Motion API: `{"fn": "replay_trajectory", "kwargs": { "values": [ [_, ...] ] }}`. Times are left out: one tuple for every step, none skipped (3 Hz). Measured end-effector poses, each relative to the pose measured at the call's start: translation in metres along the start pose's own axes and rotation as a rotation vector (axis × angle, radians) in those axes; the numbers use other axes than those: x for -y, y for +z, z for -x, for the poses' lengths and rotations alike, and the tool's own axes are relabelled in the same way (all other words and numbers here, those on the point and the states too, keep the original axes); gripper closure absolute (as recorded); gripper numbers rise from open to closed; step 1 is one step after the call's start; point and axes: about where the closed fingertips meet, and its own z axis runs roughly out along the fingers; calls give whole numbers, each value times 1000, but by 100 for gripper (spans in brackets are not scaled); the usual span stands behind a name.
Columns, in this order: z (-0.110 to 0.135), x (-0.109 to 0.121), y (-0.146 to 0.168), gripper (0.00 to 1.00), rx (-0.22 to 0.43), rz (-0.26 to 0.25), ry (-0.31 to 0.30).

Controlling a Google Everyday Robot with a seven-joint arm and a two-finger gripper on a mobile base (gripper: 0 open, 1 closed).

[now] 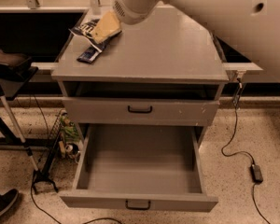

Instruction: Place blue chip bag into middle drawer

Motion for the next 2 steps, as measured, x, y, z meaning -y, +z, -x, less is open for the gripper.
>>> {"fn": "replay_trajectory", "kwargs": {
  "values": [
    [0, 0, 0, 0, 0, 1, 0],
    [-1, -1, 3, 0, 11, -3, 19]
  ]
}}
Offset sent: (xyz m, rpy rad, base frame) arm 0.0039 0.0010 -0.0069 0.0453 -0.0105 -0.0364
